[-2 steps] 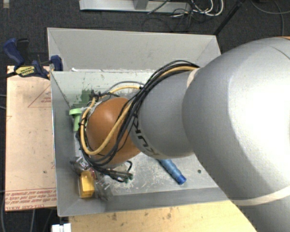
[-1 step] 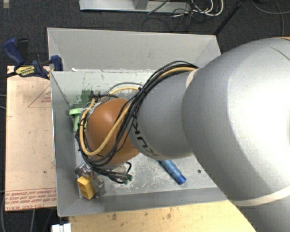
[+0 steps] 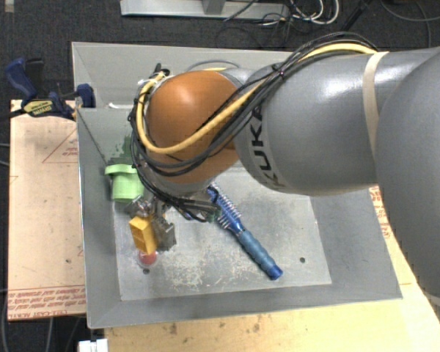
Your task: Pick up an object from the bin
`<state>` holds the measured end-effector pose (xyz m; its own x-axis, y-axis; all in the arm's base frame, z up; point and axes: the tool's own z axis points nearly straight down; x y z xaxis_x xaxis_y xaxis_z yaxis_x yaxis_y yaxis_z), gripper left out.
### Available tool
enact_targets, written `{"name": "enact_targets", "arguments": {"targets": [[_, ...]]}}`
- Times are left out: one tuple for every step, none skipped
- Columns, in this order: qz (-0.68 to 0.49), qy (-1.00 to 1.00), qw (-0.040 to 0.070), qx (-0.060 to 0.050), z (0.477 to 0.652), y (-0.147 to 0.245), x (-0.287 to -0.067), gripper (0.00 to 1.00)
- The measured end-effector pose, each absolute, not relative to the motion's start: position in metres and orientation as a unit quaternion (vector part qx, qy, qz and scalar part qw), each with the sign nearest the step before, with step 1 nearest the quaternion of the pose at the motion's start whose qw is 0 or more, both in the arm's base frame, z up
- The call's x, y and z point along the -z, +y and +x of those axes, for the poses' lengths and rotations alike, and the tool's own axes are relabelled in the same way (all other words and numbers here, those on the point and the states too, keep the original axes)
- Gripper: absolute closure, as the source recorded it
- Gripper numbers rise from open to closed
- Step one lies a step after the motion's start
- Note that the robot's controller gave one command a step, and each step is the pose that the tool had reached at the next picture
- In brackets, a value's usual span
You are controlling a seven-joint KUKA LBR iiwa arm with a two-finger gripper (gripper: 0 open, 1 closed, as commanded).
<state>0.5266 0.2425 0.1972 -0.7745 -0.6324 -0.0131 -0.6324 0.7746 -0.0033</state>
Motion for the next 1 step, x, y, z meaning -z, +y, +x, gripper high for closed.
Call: {"name": "enact_targets", "arguments": {"targets": [[-0.333, 0.943, 0.006, -0.001, 0.5249, 0.2411, -0.2715, 1.0]]}}
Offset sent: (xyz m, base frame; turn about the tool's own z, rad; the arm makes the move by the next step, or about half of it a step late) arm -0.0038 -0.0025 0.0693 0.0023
